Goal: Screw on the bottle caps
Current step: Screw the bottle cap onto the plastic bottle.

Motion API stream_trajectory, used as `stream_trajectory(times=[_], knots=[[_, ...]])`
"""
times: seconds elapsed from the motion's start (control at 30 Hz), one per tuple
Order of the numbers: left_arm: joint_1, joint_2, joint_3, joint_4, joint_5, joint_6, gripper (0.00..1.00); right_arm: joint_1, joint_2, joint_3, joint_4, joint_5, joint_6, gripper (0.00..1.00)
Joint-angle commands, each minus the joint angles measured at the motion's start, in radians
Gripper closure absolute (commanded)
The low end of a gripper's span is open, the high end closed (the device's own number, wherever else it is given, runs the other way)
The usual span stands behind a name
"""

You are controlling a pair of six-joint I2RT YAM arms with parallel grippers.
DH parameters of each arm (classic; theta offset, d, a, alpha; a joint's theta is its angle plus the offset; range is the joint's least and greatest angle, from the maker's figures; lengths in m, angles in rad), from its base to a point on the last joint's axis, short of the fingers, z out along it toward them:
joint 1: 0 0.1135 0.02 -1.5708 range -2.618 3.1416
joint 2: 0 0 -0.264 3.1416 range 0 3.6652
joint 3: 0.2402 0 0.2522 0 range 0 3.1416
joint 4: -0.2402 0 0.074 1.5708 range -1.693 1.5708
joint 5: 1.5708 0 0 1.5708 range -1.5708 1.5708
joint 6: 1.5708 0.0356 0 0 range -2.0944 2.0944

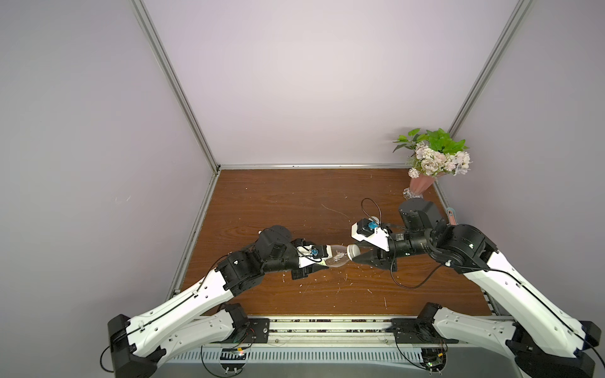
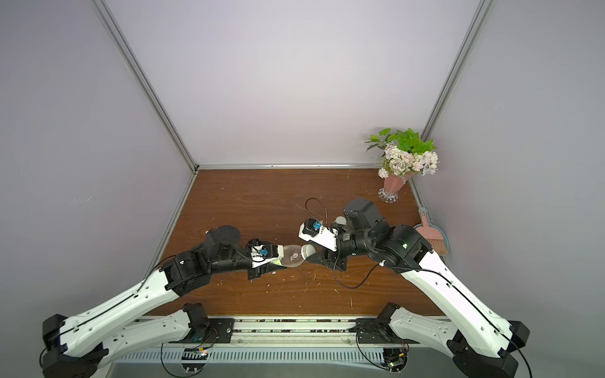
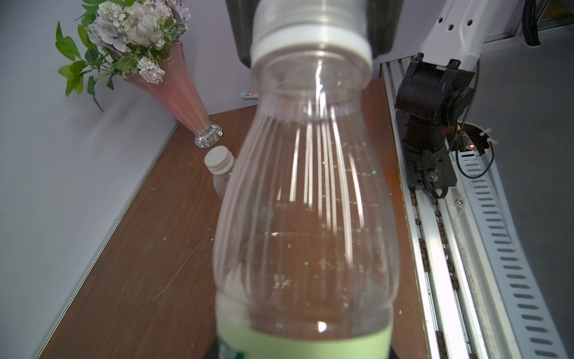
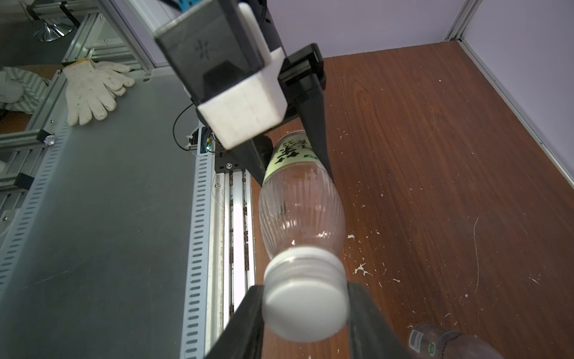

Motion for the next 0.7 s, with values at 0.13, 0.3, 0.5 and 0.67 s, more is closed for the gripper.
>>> stream_trajectory(times=[0.13,0.3,0.5,0.67], knots=[[-0.007,-0.019,-0.033,0.182,-0.163,0.063,0.57,-0.026,0.041,-0.072,0.19,-0.028,0.332,1.0],[-0.008,-0.025,-0.085,0.291,-0.287,0.134,0.56,-0.055,0.054,-0.153,0.375,-0.097,0.54,1.0],[-0.009,-0.03,-0.178,0.423,-0.42,0.23,0.55,-0.119,0.054,-0.183,0.578,-0.21,0.763,1.0],[-0.009,-0.042,-0.259,0.566,-0.501,0.304,0.55,-0.151,0.075,-0.179,0.689,-0.275,0.918,1.0]])
